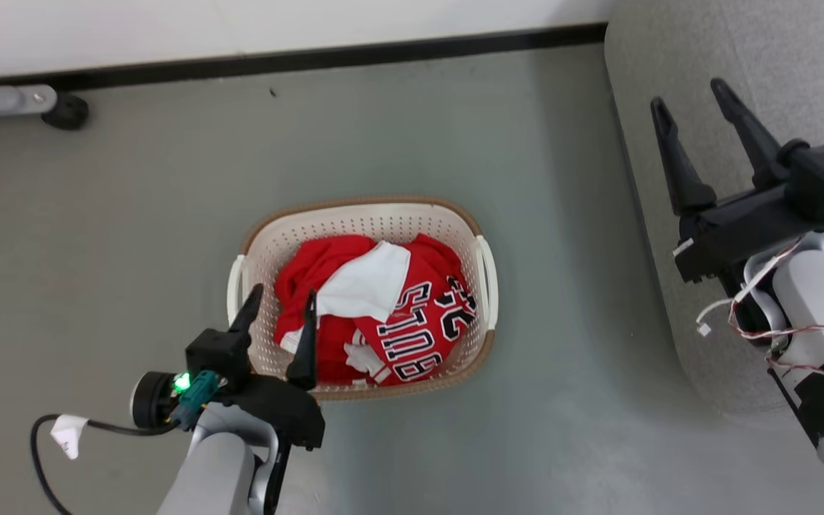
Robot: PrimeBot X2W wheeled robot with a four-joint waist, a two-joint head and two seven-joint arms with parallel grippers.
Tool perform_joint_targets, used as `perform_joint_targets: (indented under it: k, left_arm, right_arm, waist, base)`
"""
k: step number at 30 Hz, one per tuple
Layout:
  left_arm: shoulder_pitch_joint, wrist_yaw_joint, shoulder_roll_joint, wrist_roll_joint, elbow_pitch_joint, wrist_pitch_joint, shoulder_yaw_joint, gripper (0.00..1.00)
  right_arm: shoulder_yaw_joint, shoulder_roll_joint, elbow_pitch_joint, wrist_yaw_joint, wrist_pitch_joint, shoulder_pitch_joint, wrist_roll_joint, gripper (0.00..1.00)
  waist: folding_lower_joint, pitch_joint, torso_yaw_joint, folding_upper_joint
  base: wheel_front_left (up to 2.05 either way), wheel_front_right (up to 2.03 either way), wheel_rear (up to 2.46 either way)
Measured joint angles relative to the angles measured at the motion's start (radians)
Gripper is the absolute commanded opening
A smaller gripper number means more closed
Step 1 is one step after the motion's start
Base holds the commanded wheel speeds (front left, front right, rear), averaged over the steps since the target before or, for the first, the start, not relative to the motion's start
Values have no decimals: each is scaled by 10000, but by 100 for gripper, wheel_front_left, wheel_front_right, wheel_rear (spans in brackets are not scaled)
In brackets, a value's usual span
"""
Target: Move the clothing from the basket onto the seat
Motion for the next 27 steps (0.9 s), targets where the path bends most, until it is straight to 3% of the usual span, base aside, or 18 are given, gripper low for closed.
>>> perform_joint_targets:
  k: [12,20,27]
  left_arm:
    - [-1510,-499,-44,215,1396,50,-949,100]
    - [-2971,-865,-15,617,2111,823,-1400,100]
    - [-4120,-1018,385,1037,2717,1624,-2086,100]
  right_arm:
    - [-96,188,-1243,6,-46,-496,-297,100]
    - [-203,464,-2004,29,-73,-1001,-326,100]
    - [-320,669,-2429,117,-73,-1325,-433,100]
  waist:
    - [0,1711,-460,0]
    - [-1,2858,-841,0]
    - [0,3871,-1167,1]
  base:
    - [0,0,0]
    - [0,0,0]
    - [0,0,0]
